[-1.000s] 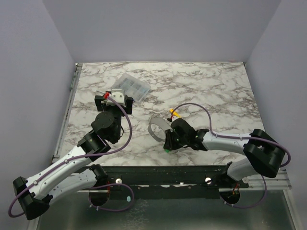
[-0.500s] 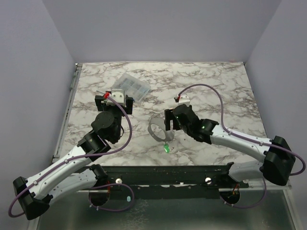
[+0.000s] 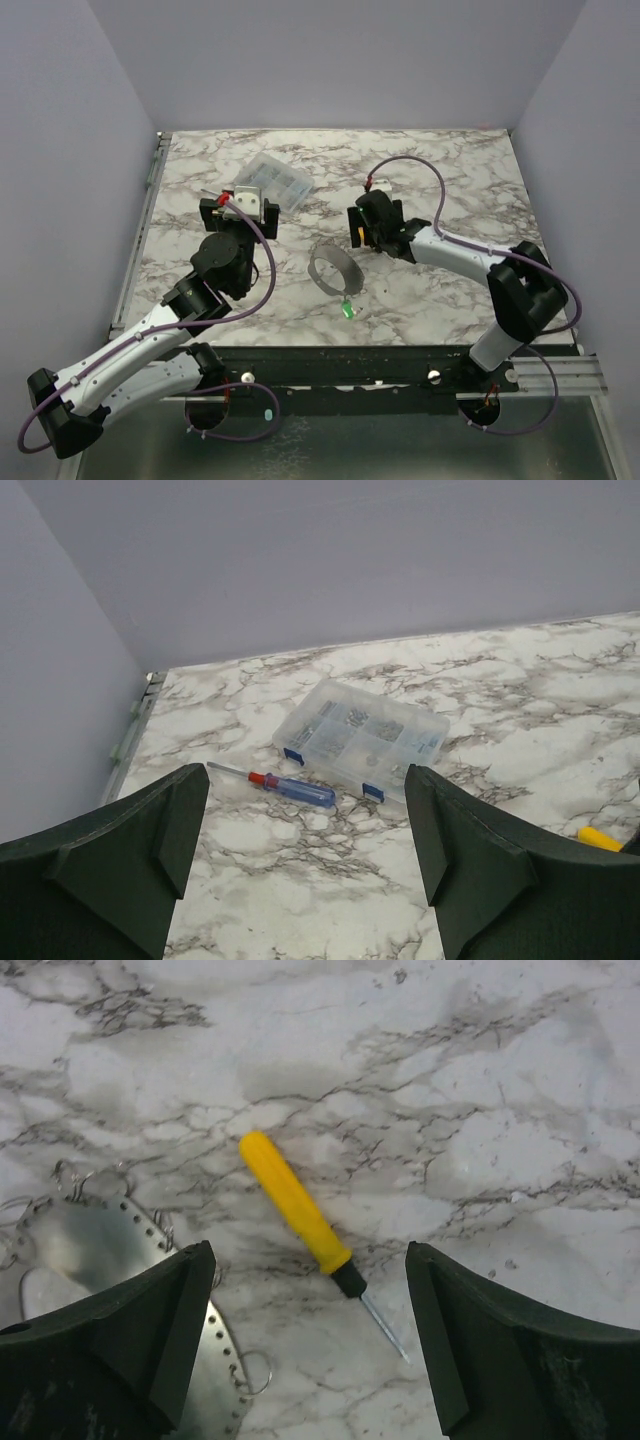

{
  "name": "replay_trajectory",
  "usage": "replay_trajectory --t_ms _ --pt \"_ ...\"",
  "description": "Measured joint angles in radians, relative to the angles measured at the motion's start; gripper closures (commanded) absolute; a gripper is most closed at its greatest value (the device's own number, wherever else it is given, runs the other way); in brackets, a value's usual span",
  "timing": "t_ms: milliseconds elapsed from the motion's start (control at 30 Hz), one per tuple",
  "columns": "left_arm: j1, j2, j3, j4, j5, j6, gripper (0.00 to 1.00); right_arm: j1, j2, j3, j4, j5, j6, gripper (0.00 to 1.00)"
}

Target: Put the keys on the keyring

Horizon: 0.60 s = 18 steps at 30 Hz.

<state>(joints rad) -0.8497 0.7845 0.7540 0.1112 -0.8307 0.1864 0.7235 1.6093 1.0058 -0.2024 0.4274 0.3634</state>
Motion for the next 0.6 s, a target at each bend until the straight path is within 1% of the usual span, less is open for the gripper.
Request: replay_trajectory --t_ms 67,133,267,367,467,567,600 --pt "0.0 0.0 -0.001 0.0 0.001 0.0 0.14 -0.04 0.053 0.045 0.002 -0.022 -0.027 0.14" --pt "0.0 0.0 -0.004 0.0 0.002 0.0 0.11 -0.058 0.094 0.078 0.007 -0.035 -0.05 0.13" --pt "0.0 0.02 -0.015 0.019 0.002 0.008 0.1 -0.055 0.097 0.08 0.019 -0.081 -0.07 0.12" --pt "0.0 0.061 -0.015 0.016 0.006 0.008 0.1 -0.05 0.051 0.061 0.04 -0.113 -0.069 0.1" --pt "0.003 0.074 -0.015 0.013 0.02 0.008 0.1 -0.05 -0.031 0.035 0.064 -0.138 -0.068 0.09" --pt "0.003 0.072 -0.015 0.014 0.026 0.008 0.1 -0.05 -0.12 0.002 0.111 -0.156 -0.069 0.01" --pt "0.004 0.072 -0.015 0.014 0.028 0.008 0.1 -0.05 -0.144 -0.01 0.132 -0.161 -0.068 0.0"
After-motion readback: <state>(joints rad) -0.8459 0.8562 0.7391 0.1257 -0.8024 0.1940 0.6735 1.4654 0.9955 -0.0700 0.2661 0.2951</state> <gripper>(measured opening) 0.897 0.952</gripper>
